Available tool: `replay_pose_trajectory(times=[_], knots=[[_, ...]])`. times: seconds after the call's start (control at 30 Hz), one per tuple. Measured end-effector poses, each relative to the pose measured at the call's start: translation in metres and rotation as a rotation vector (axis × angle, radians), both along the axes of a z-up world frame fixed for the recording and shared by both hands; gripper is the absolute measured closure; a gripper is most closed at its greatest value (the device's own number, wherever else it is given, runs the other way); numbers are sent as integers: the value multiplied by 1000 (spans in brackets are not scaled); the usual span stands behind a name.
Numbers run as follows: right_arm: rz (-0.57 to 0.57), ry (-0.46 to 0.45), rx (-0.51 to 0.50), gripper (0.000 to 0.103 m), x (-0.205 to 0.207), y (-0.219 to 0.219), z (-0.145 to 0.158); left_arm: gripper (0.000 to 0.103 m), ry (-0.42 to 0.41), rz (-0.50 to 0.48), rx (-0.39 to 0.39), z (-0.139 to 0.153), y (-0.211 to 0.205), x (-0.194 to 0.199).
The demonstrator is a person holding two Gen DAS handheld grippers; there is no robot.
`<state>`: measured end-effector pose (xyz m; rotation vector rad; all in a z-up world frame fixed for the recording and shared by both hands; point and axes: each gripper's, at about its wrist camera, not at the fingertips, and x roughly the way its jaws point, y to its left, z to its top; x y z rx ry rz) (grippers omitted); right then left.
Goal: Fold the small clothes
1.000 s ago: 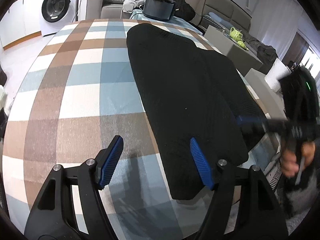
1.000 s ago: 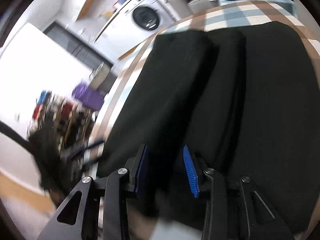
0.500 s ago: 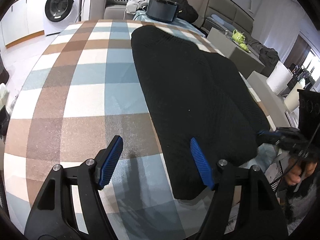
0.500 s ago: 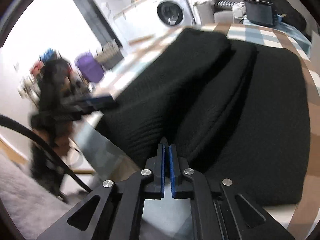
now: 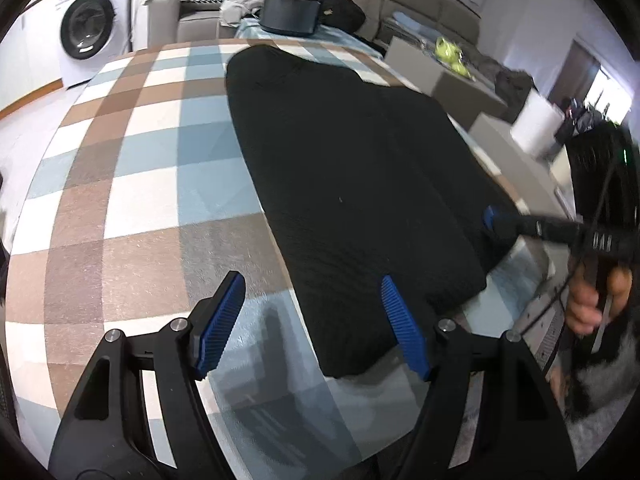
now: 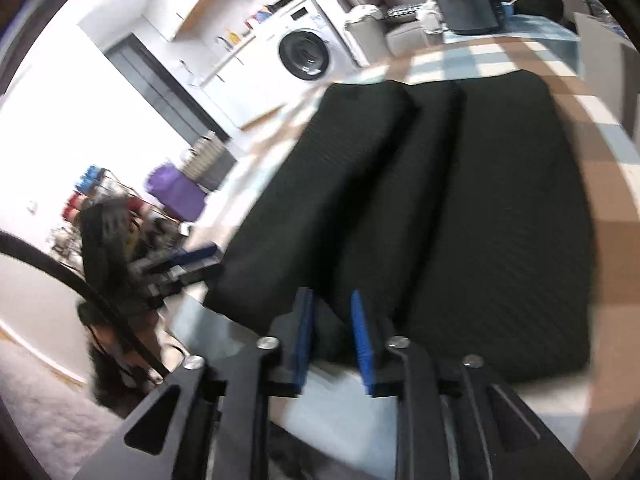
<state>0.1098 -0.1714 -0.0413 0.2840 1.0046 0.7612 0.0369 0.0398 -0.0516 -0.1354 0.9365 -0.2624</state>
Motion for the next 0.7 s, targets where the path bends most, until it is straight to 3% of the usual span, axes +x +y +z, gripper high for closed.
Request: replay_pose_trajectory(times=[0.07,0.1,0.2,0.27,0.37,0.5,0.57,0.63,0.7], knots=[[8,3,2,72,7,15,-2,35,12,-5,33,-4,-4,-2],[15,19,-3,65,11,23,-7,35,18,-8,32,-7,-4,-3],[38,100,49,62,27,33,-26,35,35,-8,18,-11,-2,-4],[44,94,53,65,28,49,-29,35,33,-11,1,-11,0,-4],[77,-18,48,96,26,66,-7,35,26,0,-34,-5,4,-3],[43,-116,78,98,17,53,30,30,1,3,-110,9,9,-1],[0,-88,20,98,15,32,24,29,-11,7,-69,8,5,2],[-59,-20,-122,98,22,26,4,29,15,-3,-38,1,-1,8],[-90,41,-157,98,26,18,-12,29,40,-13,-35,-5,-5,10]])
